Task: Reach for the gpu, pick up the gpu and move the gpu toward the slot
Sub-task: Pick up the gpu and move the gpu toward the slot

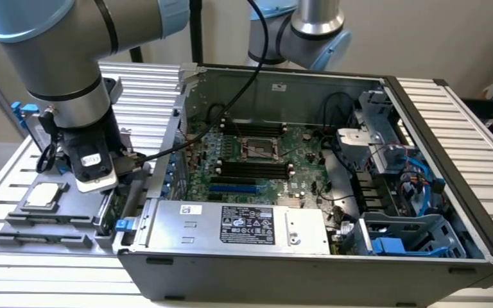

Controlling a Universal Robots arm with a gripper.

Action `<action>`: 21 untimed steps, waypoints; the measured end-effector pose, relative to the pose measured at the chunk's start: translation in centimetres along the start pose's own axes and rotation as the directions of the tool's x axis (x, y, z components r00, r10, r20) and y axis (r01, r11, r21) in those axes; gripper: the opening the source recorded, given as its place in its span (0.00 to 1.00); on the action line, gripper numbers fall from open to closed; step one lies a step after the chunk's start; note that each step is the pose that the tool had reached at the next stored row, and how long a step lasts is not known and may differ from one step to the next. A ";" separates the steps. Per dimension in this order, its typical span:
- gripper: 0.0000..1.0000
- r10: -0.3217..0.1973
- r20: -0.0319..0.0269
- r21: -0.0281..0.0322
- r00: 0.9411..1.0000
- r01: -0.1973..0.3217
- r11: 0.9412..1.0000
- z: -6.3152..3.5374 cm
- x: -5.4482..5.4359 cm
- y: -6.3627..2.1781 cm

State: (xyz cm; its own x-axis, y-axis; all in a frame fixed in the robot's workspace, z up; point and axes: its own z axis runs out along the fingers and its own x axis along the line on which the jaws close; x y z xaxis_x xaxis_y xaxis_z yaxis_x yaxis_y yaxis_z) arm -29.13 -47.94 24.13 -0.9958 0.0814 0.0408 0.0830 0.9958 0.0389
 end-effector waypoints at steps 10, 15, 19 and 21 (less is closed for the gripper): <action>0.27 -0.035 -0.002 -0.003 0.999 0.035 0.999 0.02 0.1 0.00; 0.27 -0.099 -0.005 -0.001 0.995 0.099 0.995 0.02 0.1 0.00; 0.27 -0.128 -0.006 0.000 0.992 0.128 0.992 0.03 0.2 0.00; 0.27 -0.128 -0.006 0.000 0.992 0.128 0.992 0.03 0.2 0.00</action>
State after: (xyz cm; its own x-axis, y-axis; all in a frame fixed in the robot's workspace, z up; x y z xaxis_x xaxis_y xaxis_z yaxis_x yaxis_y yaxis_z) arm -29.32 -47.92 24.12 -0.9980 -0.0470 0.0415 -0.0452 0.9980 0.0435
